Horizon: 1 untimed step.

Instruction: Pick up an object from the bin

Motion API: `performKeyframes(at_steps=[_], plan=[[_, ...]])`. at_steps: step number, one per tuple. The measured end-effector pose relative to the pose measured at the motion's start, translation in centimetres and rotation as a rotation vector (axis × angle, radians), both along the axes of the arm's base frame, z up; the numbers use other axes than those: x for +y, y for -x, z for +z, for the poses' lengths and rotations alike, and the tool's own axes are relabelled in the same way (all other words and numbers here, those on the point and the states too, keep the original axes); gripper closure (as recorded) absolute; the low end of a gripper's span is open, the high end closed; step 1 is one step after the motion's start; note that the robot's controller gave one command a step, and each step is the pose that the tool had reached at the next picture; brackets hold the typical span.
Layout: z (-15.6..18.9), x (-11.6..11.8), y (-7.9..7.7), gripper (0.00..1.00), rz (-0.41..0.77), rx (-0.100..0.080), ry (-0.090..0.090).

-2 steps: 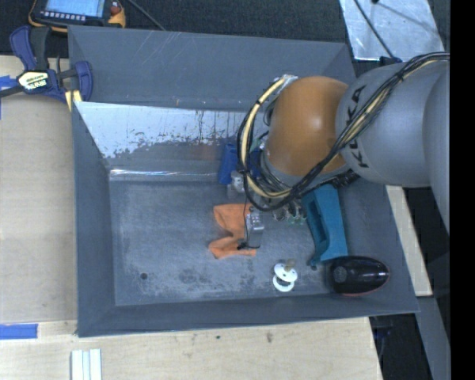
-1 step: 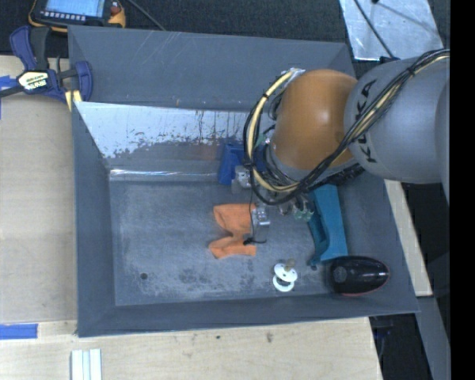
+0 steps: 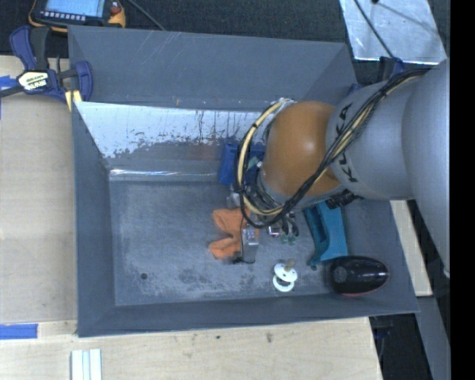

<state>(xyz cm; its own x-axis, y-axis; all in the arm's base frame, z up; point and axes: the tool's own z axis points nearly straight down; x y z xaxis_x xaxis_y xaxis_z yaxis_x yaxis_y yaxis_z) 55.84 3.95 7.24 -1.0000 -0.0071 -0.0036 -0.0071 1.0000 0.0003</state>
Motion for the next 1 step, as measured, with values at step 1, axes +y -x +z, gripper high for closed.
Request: performKeyframes(at_steps=[1], plan=[[-0.07,-0.6,-1.19,1.0,0.024,-0.003,0.0]])
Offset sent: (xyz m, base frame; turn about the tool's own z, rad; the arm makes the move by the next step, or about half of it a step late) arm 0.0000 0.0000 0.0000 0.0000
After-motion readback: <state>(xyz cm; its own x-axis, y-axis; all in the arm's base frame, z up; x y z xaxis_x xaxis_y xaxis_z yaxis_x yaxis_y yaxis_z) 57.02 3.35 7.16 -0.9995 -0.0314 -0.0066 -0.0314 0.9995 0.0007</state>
